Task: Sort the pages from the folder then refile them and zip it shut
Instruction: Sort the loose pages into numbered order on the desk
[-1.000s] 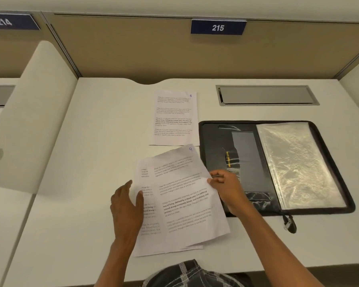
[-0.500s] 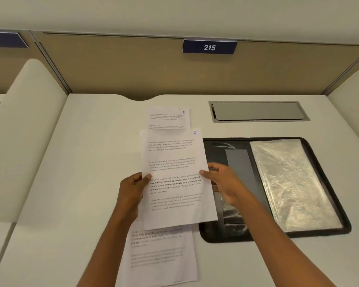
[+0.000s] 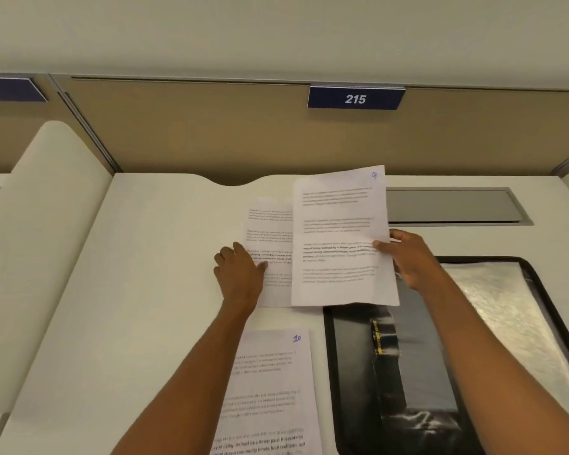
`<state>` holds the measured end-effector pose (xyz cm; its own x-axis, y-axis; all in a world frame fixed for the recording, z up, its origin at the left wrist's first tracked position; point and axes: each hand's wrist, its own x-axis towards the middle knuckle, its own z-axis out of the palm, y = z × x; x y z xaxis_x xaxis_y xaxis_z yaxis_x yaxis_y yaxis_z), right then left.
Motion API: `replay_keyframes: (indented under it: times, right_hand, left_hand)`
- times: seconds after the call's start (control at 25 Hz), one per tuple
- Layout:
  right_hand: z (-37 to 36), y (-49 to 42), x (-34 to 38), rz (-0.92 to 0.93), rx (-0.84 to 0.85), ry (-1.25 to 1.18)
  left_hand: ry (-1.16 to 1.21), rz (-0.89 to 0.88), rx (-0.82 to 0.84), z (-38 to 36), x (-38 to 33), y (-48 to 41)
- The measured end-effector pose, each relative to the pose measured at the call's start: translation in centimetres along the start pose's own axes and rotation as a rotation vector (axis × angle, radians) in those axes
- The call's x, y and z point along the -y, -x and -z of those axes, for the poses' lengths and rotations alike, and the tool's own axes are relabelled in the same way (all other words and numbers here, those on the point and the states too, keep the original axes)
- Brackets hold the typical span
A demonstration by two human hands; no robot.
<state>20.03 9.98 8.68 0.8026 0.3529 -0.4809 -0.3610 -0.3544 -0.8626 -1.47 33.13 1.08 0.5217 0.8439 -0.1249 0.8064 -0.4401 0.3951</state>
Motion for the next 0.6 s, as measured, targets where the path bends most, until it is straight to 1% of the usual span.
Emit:
replay_keyframes:
  times: [0.08, 0.16, 0.24, 0.32, 0.4, 0.48, 0.6]
  right_hand:
    - [0.5, -1.8, 1.0, -0.015, -0.018, -0.009]
    - [0.3, -3.5, 1.7, -0.013, 0.000, 0.027]
    - [-0.7, -4.8, 1.8, -0.025, 0.008, 0.059]
    - [-2.3, -5.5, 1.9, -0.048, 0.011, 0.080]
    - [-4.2, -6.2, 1.6, -0.076, 0.023, 0.087]
    - [-6.3, -6.8, 0.9, -0.090, 0.041, 0.114]
    - [-9.6, -7.4, -0.4, -0.065, 0.039, 0.188]
  left_hand:
    - [0.015, 0.083, 0.029, -0.6, -0.6, -1.0]
    - [0.065, 0.193, 0.076, -0.9, -0.7, -2.0]
    - [0.144, 0.239, 0.068, -1.0, 0.0, -2.8]
    - [0.310, 0.266, 0.023, 0.0, 1.0, -3.4]
    - [0.443, 0.335, -0.066, 2.4, 2.1, -3.6]
    - [0.477, 0.386, -0.155, 5.2, 3.4, -3.8]
    - [0.498, 0.440, -0.247, 9.0, 5.6, -4.2]
